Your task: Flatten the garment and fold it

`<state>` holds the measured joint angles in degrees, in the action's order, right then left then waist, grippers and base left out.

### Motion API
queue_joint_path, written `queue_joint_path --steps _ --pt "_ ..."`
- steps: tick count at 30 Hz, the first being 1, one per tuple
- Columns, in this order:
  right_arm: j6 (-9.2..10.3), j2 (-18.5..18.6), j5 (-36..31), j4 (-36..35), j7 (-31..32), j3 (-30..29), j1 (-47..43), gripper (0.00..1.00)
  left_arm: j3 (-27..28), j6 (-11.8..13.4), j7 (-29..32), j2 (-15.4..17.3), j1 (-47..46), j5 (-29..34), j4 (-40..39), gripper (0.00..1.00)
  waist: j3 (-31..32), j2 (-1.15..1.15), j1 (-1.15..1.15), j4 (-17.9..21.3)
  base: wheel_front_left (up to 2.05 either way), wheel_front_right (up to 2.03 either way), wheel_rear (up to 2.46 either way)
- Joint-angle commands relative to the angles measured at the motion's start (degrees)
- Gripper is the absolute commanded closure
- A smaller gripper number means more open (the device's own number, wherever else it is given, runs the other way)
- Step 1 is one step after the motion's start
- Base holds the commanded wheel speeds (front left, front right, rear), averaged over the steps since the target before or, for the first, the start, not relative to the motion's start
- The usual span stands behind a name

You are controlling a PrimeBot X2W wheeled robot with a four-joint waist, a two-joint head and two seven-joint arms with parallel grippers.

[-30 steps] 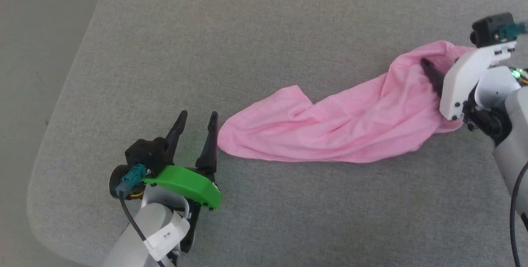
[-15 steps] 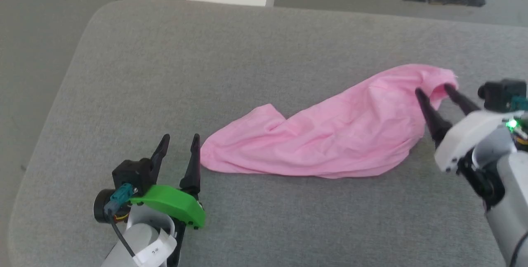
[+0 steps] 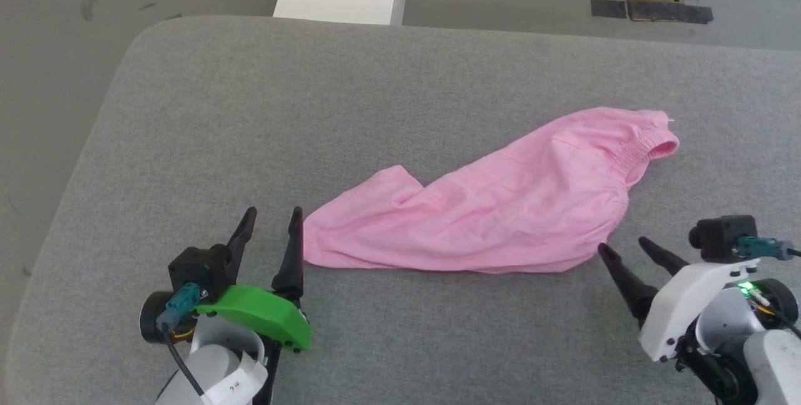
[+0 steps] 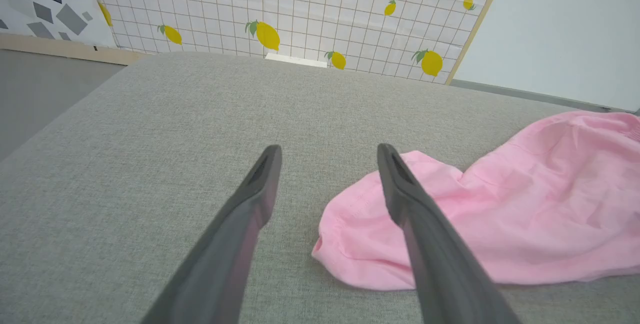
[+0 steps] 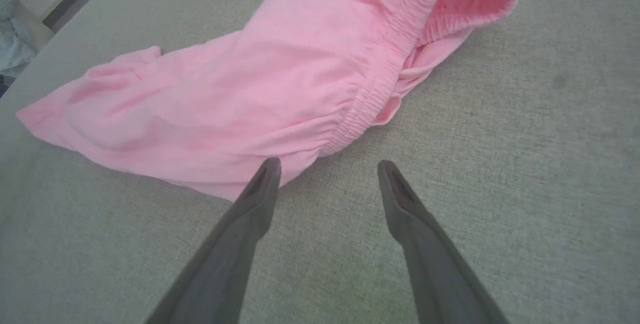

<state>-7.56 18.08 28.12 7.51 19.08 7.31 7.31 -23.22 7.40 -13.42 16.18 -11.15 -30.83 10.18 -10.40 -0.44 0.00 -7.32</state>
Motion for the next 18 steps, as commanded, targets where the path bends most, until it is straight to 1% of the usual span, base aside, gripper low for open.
queue_joint_path --steps 1,7,13,14,15,16,18 --pt "0.08 -0.58 -0.56 -0.36 0.47 -0.14 -0.24 0.00 -0.02 0.39 0.12 0.35 0.48 -0.25 -0.19 0.00 -0.49 0.44 0.00 -0.02 0.00 0.00 0.00" --pt "0.08 -1.60 0.00 2.66 1.60 1.05 3.07 0.00 -0.32 0.26 0.12 0.37 -0.17 -0.28 -0.16 0.00 -1.67 0.44 0.00 -0.24 0.00 0.00 0.00" --pt "0.08 -0.74 2.06 6.66 1.40 4.85 7.50 0.00 -0.50 0.18 -0.01 0.31 -0.60 -0.36 0.26 0.00 -2.13 0.44 0.00 -0.52 0.00 0.00 0.00" --pt "0.08 -0.54 2.42 7.23 1.22 5.31 8.11 0.16 -0.52 0.15 -0.03 0.28 -0.66 -0.39 0.34 0.00 -2.14 0.44 0.00 -0.56 0.00 0.00 0.00" --pt "0.08 -0.23 2.78 7.88 0.97 5.89 8.80 0.71 -0.56 0.12 -0.06 0.24 -0.73 -0.43 0.44 0.00 -2.13 0.44 0.00 -0.63 0.00 0.00 0.00" --pt "0.08 0.04 3.13 8.29 0.71 6.41 9.30 1.00 -0.59 0.10 -0.09 0.21 -0.78 -0.44 0.53 0.00 -2.10 0.44 0.00 -0.68 0.00 0.00 0.00" --pt "0.08 0.76 3.67 9.00 0.60 7.68 10.08 1.00 -0.62 0.09 -0.17 0.16 -0.79 -0.48 0.74 0.00 -1.90 0.44 0.00 -0.73 0.00 0.00 0.00"
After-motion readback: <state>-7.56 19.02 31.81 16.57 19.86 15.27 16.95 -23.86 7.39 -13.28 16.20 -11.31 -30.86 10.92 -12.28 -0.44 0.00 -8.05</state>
